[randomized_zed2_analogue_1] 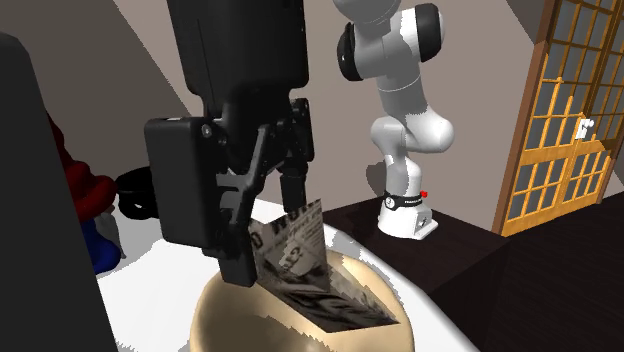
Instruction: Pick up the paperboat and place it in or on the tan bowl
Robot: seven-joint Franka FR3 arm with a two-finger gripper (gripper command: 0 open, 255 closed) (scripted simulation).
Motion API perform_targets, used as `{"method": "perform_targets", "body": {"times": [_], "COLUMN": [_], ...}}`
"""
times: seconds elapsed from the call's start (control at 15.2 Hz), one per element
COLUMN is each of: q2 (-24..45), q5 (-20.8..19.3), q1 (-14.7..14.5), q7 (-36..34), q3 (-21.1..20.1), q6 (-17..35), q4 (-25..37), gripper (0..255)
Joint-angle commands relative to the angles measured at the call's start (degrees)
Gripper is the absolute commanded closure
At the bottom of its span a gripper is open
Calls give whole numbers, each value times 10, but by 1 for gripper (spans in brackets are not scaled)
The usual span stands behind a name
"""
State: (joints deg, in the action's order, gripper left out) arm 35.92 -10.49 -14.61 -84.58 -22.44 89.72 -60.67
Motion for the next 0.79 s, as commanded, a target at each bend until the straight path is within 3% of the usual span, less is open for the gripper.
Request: {"method": "perform_targets", "body": {"times": [0.0,0.2,0.73], "q2": [9,60,60], "q5": [-2,-15,-14], "q1": [-6,-37,-37], "q7": [1,7,7], "q3": [1,7,8], "q6": [-26,-117,-117], "q4": [36,181,180], "gripper": [0,0,0]}}
